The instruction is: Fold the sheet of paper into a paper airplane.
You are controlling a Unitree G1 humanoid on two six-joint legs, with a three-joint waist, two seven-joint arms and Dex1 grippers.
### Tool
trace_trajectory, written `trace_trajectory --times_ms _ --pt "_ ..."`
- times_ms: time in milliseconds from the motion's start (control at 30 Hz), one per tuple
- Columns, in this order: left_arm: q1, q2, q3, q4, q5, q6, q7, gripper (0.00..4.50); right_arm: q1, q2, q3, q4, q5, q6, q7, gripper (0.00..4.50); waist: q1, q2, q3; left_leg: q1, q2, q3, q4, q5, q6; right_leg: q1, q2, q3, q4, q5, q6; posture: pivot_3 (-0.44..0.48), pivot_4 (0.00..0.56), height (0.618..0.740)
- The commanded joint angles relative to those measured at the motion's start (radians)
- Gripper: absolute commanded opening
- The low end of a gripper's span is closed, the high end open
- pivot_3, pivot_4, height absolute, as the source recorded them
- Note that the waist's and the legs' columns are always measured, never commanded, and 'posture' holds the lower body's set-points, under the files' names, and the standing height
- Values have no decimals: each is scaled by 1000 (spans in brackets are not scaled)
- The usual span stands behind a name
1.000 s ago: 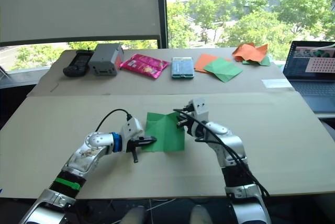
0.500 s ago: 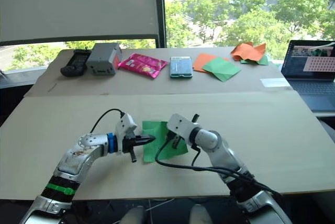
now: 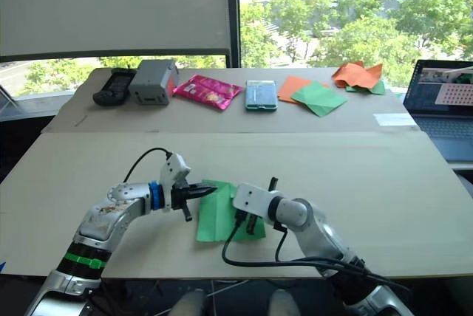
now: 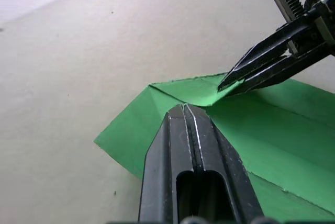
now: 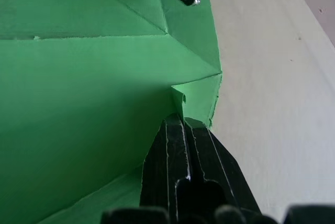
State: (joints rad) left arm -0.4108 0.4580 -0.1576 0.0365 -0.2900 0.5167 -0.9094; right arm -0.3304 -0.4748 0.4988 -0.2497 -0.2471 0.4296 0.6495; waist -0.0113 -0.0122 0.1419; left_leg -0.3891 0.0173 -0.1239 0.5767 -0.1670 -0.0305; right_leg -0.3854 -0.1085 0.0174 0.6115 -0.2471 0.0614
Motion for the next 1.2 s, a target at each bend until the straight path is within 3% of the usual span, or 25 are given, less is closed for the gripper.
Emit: trace_trajectory --times_ms 33,267,1000,1100,1200 --pt "-81 -26 -21 74 34 -62 -3 0 -5 10 6 -38 -25 27 6 18 0 0 0 0 0 0 0 0 0 0 0 0 0 0 0 0 150 706" --pt "-178 -67 -70 276 106 -176 -34 0 8 12 6 -51 -38 38 22 18 -3 -1 0 0 0 0 0 2 -2 2 0 0 0 1 2 0 150 706" --pt "-223 -139 -176 504 280 -346 -52 0 19 31 7 -70 -65 59 42 18 -1 -2 -3 2 0 0 0 2 -2 5 0 0 0 1 2 0 150 706" --pt "-217 -137 -188 516 294 -360 -63 0 17 39 -9 -72 -50 71 45 796 -1 -3 -4 2 0 0 0 2 -2 6 0 0 0 0 1 0 150 706" --pt "-210 -135 -192 519 302 -371 -65 0 15 54 -34 -88 -26 92 49 1905 -1 -4 -5 3 0 0 0 2 -2 7 0 0 0 0 1 0 150 706"
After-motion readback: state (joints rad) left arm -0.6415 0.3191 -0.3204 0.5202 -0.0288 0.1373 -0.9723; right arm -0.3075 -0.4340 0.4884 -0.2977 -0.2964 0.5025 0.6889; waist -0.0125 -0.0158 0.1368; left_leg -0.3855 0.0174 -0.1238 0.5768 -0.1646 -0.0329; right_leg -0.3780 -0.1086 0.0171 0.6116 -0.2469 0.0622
